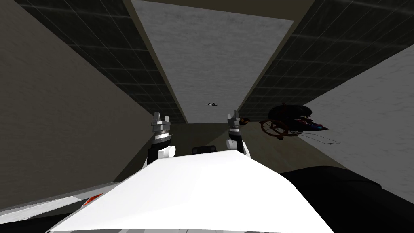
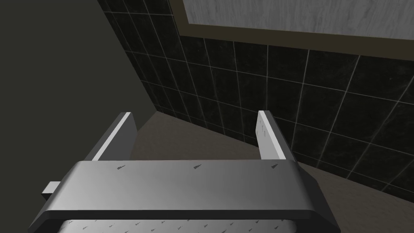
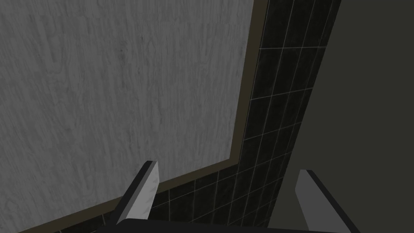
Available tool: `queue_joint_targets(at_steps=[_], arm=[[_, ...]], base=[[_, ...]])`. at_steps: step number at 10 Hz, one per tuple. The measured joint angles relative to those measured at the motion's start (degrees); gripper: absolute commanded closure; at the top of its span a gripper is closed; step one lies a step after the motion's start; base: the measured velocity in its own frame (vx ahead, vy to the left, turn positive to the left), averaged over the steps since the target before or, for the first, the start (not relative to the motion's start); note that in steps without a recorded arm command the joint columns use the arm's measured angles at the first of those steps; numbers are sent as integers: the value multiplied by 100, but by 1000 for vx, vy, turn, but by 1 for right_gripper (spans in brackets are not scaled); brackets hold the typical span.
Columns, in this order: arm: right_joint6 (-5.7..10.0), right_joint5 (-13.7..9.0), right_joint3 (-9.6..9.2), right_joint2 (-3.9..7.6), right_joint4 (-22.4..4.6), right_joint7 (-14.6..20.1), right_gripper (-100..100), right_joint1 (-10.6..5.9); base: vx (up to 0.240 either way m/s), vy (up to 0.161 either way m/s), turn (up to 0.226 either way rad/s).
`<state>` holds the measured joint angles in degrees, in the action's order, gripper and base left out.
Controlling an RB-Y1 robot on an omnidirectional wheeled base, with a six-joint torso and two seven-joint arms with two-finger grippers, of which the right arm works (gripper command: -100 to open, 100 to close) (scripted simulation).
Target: Pull the door open
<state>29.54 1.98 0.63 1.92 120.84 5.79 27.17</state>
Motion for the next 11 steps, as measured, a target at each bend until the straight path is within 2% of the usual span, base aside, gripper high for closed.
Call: queue_joint_targets(at_steps=[4,9,11], arm=[[109,36,38,81,-458,57,-100,-153],[256,56,146,243,-1110,184,-100,-359],[329,74,159,254,-1349,192,-100,-448]], base=[[87,3,11],[93,7,11],[60,-2,11]])
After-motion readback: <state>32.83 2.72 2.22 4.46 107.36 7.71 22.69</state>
